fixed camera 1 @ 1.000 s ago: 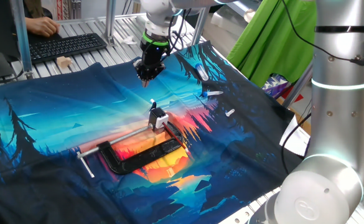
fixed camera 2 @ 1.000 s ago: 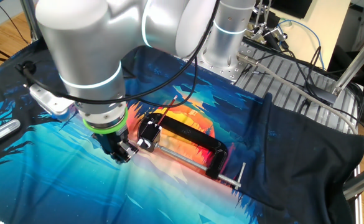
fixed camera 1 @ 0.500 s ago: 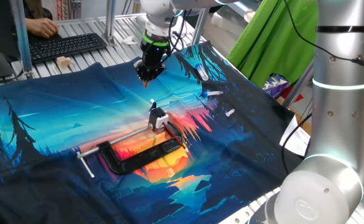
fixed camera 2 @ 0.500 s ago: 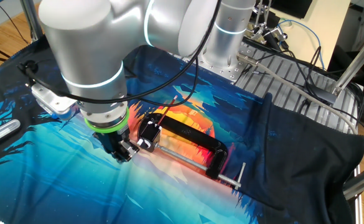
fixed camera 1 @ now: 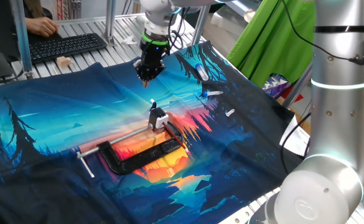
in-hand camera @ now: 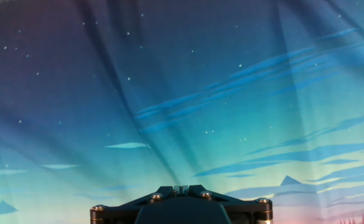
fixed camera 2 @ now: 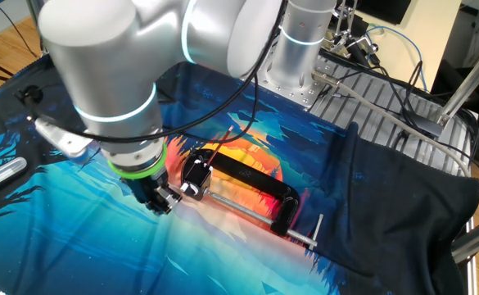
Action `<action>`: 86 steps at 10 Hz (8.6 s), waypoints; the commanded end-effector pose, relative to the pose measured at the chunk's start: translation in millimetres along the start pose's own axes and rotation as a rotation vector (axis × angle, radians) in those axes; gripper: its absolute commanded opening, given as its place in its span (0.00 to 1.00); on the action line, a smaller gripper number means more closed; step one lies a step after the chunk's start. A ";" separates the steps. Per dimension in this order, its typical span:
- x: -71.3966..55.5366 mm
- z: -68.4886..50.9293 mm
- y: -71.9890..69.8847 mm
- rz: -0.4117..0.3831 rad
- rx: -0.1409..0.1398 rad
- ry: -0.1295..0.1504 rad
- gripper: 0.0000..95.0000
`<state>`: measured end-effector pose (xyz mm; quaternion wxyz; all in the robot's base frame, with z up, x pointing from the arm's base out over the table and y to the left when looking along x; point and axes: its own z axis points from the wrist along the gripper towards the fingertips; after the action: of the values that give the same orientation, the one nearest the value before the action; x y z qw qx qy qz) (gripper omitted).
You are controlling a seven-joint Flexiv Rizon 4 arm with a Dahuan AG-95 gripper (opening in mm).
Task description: Sharpen the pencil with a pencil sharpener
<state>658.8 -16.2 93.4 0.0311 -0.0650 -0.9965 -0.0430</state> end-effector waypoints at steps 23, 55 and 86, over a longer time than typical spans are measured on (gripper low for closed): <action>-30.1 84.9 21.4 0.031 0.047 -0.002 0.20; -11.9 42.8 -26.5 -0.047 0.069 0.007 0.20; 41.4 11.1 2.4 -0.062 0.122 0.260 0.20</action>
<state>614.6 -7.3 85.0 0.1609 -0.0254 -0.9866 0.0084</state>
